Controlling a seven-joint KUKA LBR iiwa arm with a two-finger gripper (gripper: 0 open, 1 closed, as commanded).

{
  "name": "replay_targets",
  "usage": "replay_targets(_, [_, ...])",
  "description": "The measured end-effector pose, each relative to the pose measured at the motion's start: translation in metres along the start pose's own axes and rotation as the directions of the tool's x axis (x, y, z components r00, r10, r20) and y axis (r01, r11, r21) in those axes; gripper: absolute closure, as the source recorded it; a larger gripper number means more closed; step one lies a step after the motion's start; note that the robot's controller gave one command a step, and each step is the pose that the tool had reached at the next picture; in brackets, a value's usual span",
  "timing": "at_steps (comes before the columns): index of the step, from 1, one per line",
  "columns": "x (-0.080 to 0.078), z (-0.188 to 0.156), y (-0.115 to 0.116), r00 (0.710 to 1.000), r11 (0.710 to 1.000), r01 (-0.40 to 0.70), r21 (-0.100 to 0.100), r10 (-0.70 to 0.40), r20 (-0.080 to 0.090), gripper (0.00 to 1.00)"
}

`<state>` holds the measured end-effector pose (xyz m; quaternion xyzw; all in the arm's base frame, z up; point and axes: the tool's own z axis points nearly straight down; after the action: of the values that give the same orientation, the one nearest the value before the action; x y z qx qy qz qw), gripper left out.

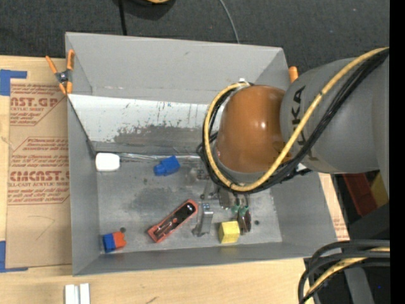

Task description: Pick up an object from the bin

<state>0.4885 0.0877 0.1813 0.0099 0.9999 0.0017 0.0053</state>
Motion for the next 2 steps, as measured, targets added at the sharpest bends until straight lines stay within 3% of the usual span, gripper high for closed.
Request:
replay_targets(1, [-0.01, 0.041, 0.032, 0.986, 0.986, 0.164, -0.001, -0.164, -0.004, 0.0])
replay_targets(2, [-0.007, 0.063, 0.034, 0.972, 0.972, 0.236, -0.002, -0.236, -0.004, 0.0])
